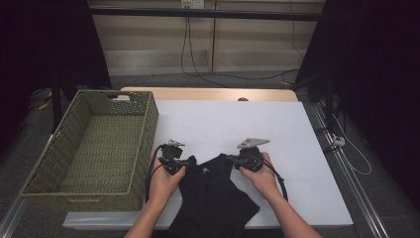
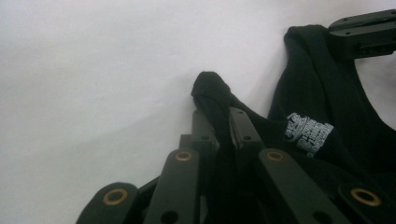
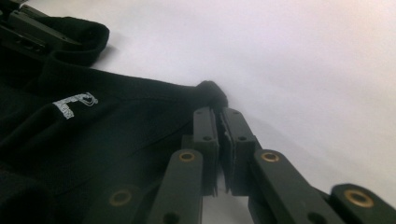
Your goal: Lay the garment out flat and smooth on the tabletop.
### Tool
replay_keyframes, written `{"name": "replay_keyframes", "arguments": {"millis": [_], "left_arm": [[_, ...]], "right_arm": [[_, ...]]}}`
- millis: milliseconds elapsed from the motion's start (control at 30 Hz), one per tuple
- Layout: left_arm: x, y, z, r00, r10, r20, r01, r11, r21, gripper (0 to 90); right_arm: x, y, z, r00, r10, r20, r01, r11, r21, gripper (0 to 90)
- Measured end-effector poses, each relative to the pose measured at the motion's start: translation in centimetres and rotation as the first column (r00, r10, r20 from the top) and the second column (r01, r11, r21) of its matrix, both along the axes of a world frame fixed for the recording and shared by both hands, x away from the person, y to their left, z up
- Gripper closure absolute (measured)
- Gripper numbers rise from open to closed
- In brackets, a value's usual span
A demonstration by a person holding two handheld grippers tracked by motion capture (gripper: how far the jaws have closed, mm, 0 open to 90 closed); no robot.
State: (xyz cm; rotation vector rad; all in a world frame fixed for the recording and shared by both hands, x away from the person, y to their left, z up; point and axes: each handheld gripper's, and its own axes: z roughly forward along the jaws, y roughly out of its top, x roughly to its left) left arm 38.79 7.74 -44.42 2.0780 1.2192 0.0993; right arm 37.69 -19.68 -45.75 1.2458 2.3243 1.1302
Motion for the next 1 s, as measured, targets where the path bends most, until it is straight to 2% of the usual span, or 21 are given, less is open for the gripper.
{"name": "replay_keyframes", "arguments": {"millis": [67,133,167,200,267,300,433,467,667,767,833,867,900,933,1000], "left_arm": [[0.4,0.4,0.4,0.9999,0.012,0.010,-0.012,0.9997,-0.020,83.1],[0.9,0.6,1.0,0.9990,0.029,0.033,-0.028,0.9987,-0.044,82.1],[1.2,0.7,1.3,0.9977,0.030,0.062,-0.027,0.9987,-0.043,80.3],[1.5,0.6,1.5,0.9965,0.028,0.079,-0.025,0.9989,-0.039,76.0],[2.1,0.6,1.7,0.9936,0.038,0.107,-0.033,0.9986,-0.042,54.5],[2.3,0.6,1.8,0.9924,0.046,0.114,-0.042,0.9982,-0.042,48.7],[2.9,0.9,1.6,0.9890,0.085,0.121,-0.080,0.9957,-0.047,43.1],[3.0,1.0,1.5,0.9879,0.088,0.128,-0.085,0.9960,-0.027,41.5],[4.2,0.6,-0.2,0.9916,0.067,0.111,-0.069,0.9976,0.008,43.5],[4.3,-0.1,-0.7,0.9940,0.036,0.103,-0.036,0.9993,-0.010,45.6],[4.1,-0.7,-0.9,0.9933,0.006,0.115,-0.007,1.0000,0.003,48.9],[3.9,-1.2,-0.9,0.9940,0.008,0.109,-0.007,1.0000,-0.005,48.4],[4.0,-1.3,-0.9,0.9926,-0.022,0.119,0.021,0.9997,0.009,49.9],[3.8,-1.6,-0.8,0.9950,-0.030,0.095,0.031,0.9995,-0.009,54.2],[3.6,-2.2,-0.8,0.9964,-0.042,0.073,0.044,0.9988,-0.024,63.5]], "right_arm": [[0.1,-0.8,0.6,0.9981,-0.052,0.035,0.051,0.998,0.029,86.2],[0.4,-1.9,1.5,0.9920,-0.110,0.062,0.108,0.993,0.042,86.2],[0.7,-2.5,1.9,0.9889,-0.129,0.074,0.127,0.991,0.037,86.2],[0.9,-3.0,2.2,0.9859,-0.147,0.080,0.145,0.989,0.035,86.2],[1.4,-3.8,2.5,0.9805,-0.179,0.082,0.179,0.984,0.007,86.2],[1.7,-4.1,2.5,0.9801,-0.184,0.075,0.183,0.983,0.013,86.2],[2.1,-4.3,2.0,0.9803,-0.189,0.056,0.191,0.981,-0.024,86.1],[2.1,-4.3,1.9,0.9795,-0.193,0.056,0.195,0.980,-0.033,86.1],[2.3,-4.2,1.5,0.9812,-0.188,0.045,0.190,0.981,-0.046,86.0],[2.3,-4.3,1.2,0.9817,-0.187,0.038,0.188,0.981,-0.050,86.0],[2.4,-4.5,1.0,0.9807,-0.193,0.033,0.194,0.980,-0.044,85.9],[2.4,-4.6,0.9,0.9805,-0.195,0.025,0.196,0.980,-0.042,85.9],[2.4,-4.7,0.8,0.9810,-0.192,0.028,0.193,0.981,-0.036,85.9],[2.4,-4.8,0.7,0.9801,-0.197,0.024,0.198,0.980,-0.030,85.9],[2.3,-5.0,0.7,0.9786,-0.205,0.021,0.205,0.979,-0.019,85.9]]}}
